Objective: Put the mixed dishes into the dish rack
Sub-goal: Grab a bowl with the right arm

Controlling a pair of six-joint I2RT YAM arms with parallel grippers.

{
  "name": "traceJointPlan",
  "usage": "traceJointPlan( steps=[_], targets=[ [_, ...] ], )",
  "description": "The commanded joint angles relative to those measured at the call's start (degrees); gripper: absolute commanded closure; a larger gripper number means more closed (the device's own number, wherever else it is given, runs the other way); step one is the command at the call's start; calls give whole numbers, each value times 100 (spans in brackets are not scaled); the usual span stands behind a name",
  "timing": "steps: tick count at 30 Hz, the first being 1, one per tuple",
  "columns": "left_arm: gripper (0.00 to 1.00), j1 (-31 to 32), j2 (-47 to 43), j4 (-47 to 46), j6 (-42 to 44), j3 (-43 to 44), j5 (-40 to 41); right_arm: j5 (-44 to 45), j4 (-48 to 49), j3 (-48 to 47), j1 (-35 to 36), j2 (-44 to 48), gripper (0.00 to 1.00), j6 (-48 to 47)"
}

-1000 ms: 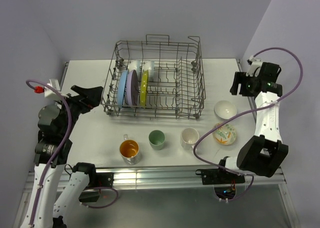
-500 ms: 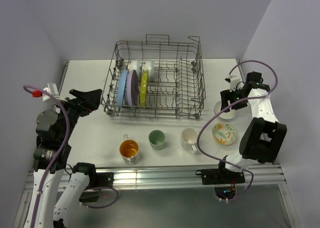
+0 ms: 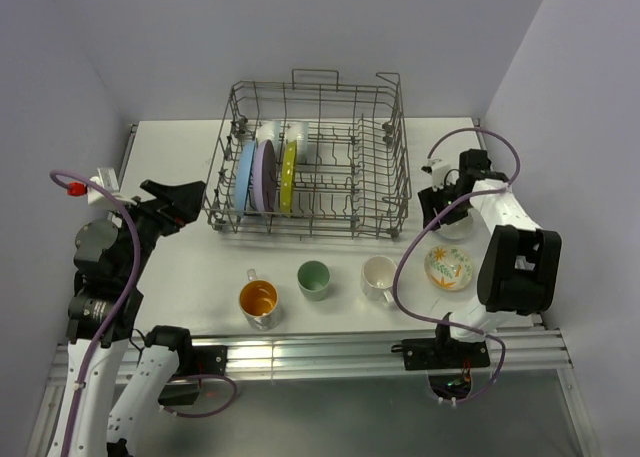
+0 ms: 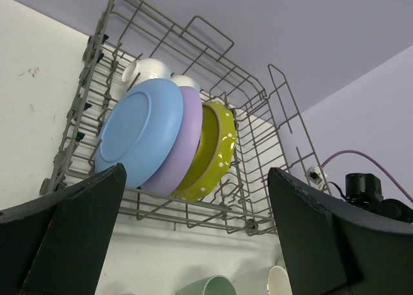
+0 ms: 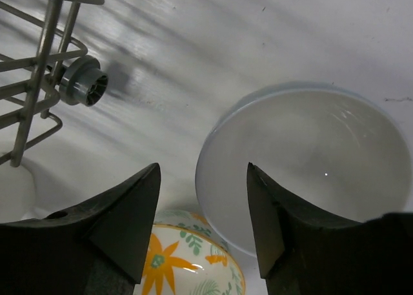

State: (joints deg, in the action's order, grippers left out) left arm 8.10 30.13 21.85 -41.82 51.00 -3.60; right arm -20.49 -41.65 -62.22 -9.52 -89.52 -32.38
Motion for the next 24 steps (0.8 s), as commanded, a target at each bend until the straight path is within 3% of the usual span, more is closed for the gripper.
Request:
traceJointPlan(
  steps=[1, 13, 16, 24],
  targets=[
    [1, 16, -60, -110, -45, -29, 26, 361, 482, 122, 82, -136, 39, 416],
    [1, 16, 107, -224, 8, -29, -36, 722, 921, 464, 372, -163, 60, 838],
    [1, 16, 133, -269, 25, -29, -36, 906, 1123, 683, 468, -6, 61, 909],
    [1, 16, 186, -330, 25, -38, -36, 1302, 1572, 869, 539, 198, 83, 1067]
  ],
)
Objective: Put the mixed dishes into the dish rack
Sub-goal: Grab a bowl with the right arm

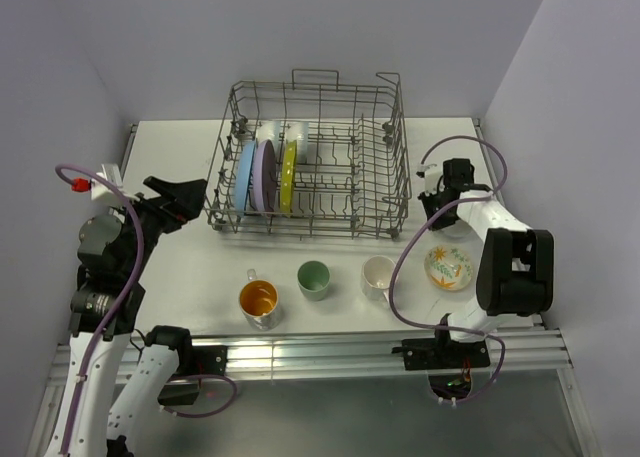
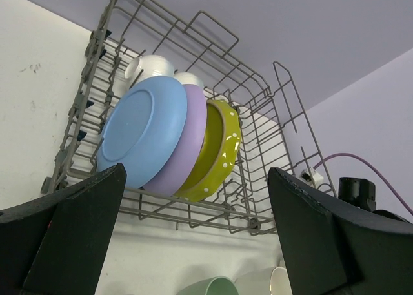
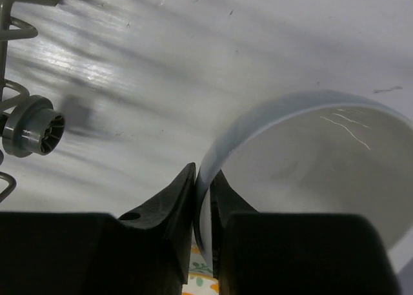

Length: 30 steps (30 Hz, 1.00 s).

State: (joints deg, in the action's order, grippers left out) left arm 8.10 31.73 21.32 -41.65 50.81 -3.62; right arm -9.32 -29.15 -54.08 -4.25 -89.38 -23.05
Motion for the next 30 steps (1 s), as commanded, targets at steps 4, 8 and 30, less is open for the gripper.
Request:
traceJointPlan(
  steps=[4, 8, 30],
  targets=[
    [1, 16, 44, -278, -1, -1, -16, 203, 392, -23, 3, 316, 96, 160],
    [1, 16, 44, -260, -10, 26, 1, -173, 305, -321, -364, 492, 100, 396],
    [1, 16, 395, -594, -115, 184, -201, -2128, 2719, -1648, -1096, 1836, 100, 3666]
  ],
)
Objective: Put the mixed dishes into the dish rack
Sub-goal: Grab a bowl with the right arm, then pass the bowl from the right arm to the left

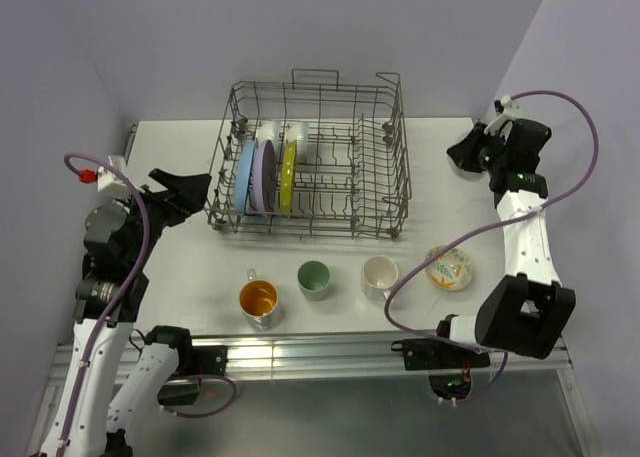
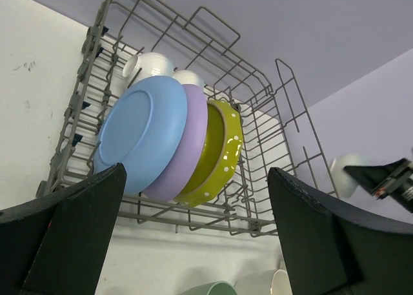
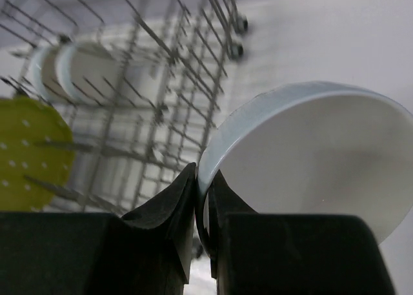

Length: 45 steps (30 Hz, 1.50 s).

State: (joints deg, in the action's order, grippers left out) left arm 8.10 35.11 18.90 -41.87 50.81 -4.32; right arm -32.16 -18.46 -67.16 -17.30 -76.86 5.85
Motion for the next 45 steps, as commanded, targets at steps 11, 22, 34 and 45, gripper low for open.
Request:
traceJointPlan(
  steps=[11, 22, 34, 45],
  targets=[
    [1, 16, 435, -536, -94, 351, -175, -1140, 3812, -2624, 1536, -1283, 100, 2902],
    [1, 16, 505, -413, -313, 395, 150, -1558, 5722, -4121, 2775, -3748, 100, 6373],
    [1, 16, 822, -492, -454, 483, 344, -906, 4940, -4244, 3092, -4653, 100, 7115],
    [1, 16, 804, -483, -515, 430, 397, -809, 4317, -4561, 3119, -5111, 100, 6869]
  ],
)
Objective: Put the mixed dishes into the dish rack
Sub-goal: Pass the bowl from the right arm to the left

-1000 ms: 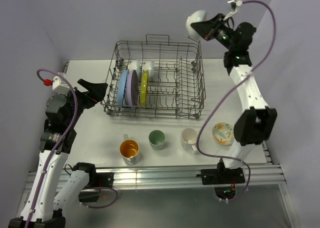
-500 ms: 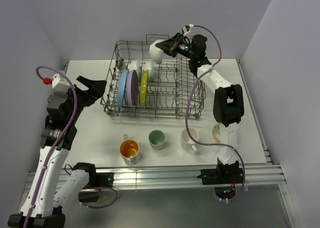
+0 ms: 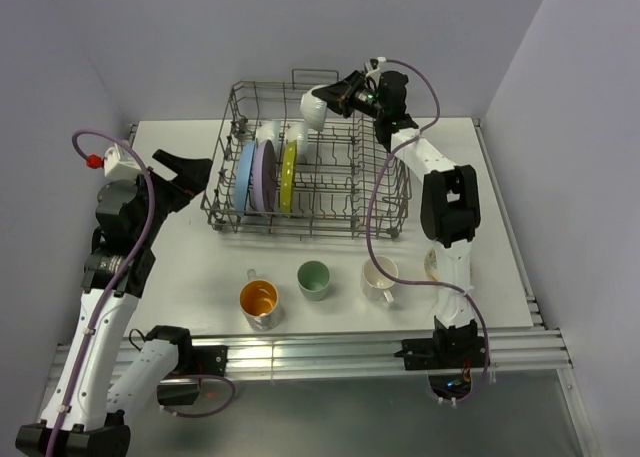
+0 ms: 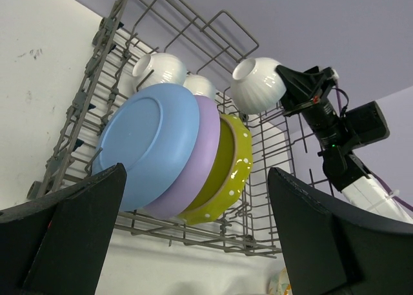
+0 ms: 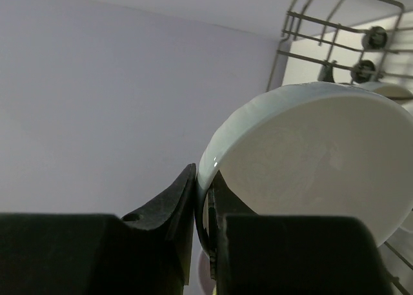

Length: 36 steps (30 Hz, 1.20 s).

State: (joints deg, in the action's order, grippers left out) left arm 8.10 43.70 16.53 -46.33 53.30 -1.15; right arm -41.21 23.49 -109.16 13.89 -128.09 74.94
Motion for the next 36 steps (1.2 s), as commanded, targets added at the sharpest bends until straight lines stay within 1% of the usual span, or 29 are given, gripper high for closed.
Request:
traceJointPlan(
  steps=[1, 7, 13, 16, 22, 25, 29, 36],
  targets=[
    [1, 16, -46, -256, -78, 164, 88, 113, 86, -360, 0, -5, 100, -67],
    [1, 16, 24, -274, -87, 190, 80, 148, -248, -334, -9, -75, 100, -269],
    [1, 16, 33, -326, -105, 119, 88, 166, -318, -202, 0, -119, 100, -278],
    [1, 25, 42, -300, -79, 137, 80, 149, -266, -167, -9, -128, 100, -234],
    [1, 16, 16, -247, -87, 137, 88, 78, 103, -201, -9, -137, 100, 170],
    [1, 16, -11, -239, -105, 128, 80, 148, -10, -377, 17, -146, 100, 258],
    [1, 16, -46, -212, -122, 146, 80, 315, -554, -562, 43, -128, 100, 223],
    [1, 16, -160, -212, -193, 84, 88, 324, -529, -466, 96, -181, 100, 355]
  ],
)
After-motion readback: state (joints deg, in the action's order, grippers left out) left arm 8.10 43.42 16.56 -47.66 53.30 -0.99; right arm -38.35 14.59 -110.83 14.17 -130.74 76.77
